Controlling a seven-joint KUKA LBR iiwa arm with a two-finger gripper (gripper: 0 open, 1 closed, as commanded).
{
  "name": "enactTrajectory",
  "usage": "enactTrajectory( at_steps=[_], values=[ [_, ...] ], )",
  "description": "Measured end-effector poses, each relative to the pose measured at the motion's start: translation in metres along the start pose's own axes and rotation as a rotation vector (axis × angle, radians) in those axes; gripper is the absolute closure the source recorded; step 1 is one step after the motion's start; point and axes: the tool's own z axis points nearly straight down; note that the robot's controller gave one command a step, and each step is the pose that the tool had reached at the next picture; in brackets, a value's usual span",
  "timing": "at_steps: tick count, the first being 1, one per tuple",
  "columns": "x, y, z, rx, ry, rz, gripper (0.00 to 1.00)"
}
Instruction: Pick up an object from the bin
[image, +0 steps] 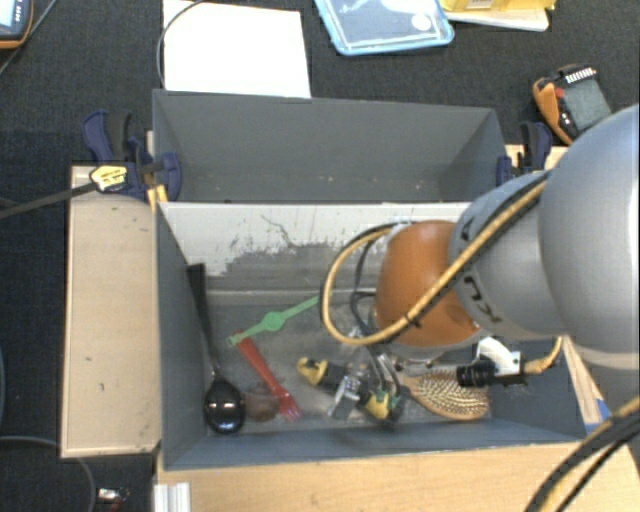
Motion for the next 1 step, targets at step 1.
enactTrajectory(
  at_steps=[1],
  values=[
    [-0.0092,-0.0199,0.03,-0.003,-0.015,-0.091,0.0]
  ],
)
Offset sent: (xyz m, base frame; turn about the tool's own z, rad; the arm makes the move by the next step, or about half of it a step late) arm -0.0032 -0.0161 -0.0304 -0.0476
